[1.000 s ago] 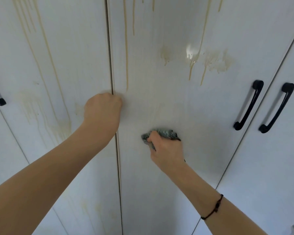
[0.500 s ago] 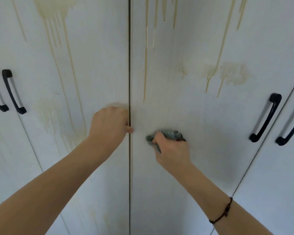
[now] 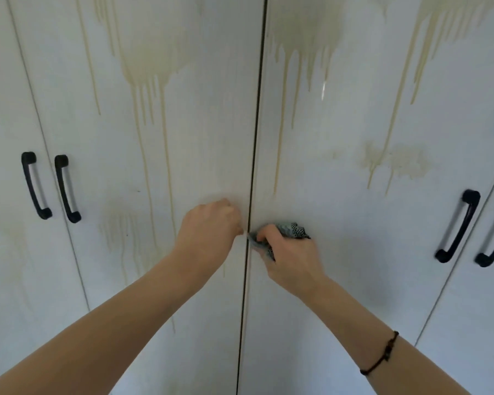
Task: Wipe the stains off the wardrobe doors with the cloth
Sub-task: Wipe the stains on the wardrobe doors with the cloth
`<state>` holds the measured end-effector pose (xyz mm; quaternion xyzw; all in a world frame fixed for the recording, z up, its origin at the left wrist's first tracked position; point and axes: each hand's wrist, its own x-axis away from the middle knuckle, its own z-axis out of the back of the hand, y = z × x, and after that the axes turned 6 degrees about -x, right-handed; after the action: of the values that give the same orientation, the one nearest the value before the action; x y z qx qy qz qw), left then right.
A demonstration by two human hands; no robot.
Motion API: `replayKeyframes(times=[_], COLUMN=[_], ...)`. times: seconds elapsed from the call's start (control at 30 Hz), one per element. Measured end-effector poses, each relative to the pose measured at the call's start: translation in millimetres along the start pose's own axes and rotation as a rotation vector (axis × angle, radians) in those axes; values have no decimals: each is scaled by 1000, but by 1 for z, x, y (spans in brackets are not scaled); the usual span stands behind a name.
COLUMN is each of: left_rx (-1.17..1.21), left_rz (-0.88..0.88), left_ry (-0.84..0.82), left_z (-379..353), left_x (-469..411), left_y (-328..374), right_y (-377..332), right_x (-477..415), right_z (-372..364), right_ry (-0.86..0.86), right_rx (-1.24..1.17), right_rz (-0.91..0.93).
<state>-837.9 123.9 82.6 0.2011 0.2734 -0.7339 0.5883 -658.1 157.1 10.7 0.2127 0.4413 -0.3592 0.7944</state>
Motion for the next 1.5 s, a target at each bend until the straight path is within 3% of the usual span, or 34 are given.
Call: replayKeyframes(times=[0.13,0.2,0.43,0.5,0.63,0.7,0.77,0.9,0.97,1.13,1.2,1.3,1.4,1.5], left_rx=[74,56,12,23,43,67,88,89,92,75,63,77,118,114], left_rz=[-120,-184,-237,-238,-262,-267,-271,-275,-276,-260,-227,-233,-211,-199], left_ry=[382,460,395,418,465,503,517,524,534,602,595,593,660,691], left_z=[24,38,27,25,24,24,26,36,46,74,74,64,60,59], left_x=[-26,-41,-46,-48,-57,-59,-59,-59,-60,-81,-90,-94,-98,-100], left_y=[-19,-20,-26,-28,-30,-31,-34,-35,-34,-32,-28,-24,-26,-27], right_y=[7,5,-9,-6,-8,-12,-14,-24,-23,-10,-10,-19,-17,-6], right_x=[-94,-115,-5,-37,-146,-167,-147,-50,-41,-166,-183,-133,-60,-63], right_z=[60,66,-7,12,64,67,51,1,1,78,81,45,10,19], right_ry=[375,435,-5,22,372,467,438,180,102,438,468,399,202,142], right_rx=[20,7,236,191,113,74,107,82,93,27,38,98,103,109], right_rz=[-195,-196,166,137,-74,-98,-51,71,113,-190,-173,-39,96,90])
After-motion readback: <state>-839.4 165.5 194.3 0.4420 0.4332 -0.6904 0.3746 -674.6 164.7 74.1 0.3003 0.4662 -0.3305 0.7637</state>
